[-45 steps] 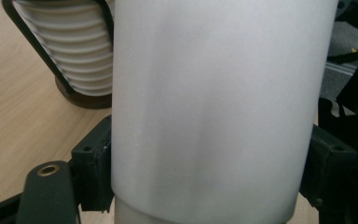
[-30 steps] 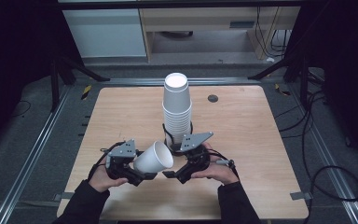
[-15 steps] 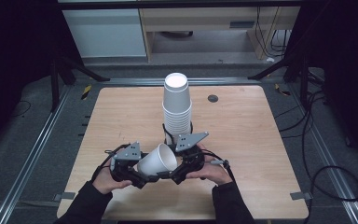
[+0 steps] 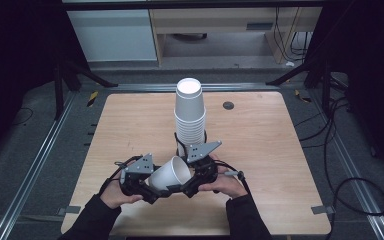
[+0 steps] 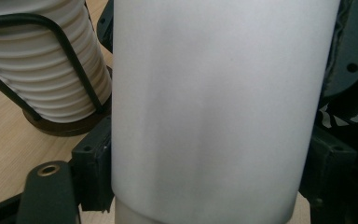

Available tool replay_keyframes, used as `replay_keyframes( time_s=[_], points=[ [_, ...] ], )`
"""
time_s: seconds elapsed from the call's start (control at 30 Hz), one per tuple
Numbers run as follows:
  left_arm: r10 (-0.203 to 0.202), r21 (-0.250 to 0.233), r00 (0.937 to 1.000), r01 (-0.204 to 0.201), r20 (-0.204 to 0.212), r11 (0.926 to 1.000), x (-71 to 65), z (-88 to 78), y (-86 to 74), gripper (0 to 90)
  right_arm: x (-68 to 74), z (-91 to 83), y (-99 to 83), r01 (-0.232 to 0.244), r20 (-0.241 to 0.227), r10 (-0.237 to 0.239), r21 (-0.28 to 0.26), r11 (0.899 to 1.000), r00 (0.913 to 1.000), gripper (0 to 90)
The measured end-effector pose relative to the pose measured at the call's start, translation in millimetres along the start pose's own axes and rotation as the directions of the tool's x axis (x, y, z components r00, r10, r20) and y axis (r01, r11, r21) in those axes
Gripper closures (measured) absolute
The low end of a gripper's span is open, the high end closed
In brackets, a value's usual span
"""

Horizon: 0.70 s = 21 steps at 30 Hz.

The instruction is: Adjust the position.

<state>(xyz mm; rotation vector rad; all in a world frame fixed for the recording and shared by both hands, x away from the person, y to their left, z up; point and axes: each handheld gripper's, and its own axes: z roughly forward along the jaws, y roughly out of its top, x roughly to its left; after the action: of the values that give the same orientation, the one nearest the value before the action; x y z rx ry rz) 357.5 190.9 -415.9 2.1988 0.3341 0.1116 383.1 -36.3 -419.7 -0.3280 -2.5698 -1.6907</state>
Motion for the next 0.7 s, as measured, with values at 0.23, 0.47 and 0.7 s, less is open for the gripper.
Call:
replay_keyframes(
  time_s=[0.23,0.47,0.7],
  points=[
    [0.010,-0.006,1.0000,-0.010,-0.001,0.9999,-0.2,-0.2,0.4,20.0,0.9,-2.9,0.7,0.008,-0.003,-0.008,-0.005,1.000,1.0000,7.2],
    [0.008,-0.014,0.9999,-0.009,-0.006,0.9999,-0.5,-1.3,0.5,19.3,1.0,-4.5,2.6,0.011,-0.002,-0.011,-0.004,1.000,0.9999,7.6],
    [0.000,-0.010,0.9998,-0.001,-0.020,1.0000,2.4,-8.7,0.3,16.2,-0.8,-14.8,11.3,0.035,0.027,-0.036,0.020,0.999,0.9990,7.6]
  ],
)
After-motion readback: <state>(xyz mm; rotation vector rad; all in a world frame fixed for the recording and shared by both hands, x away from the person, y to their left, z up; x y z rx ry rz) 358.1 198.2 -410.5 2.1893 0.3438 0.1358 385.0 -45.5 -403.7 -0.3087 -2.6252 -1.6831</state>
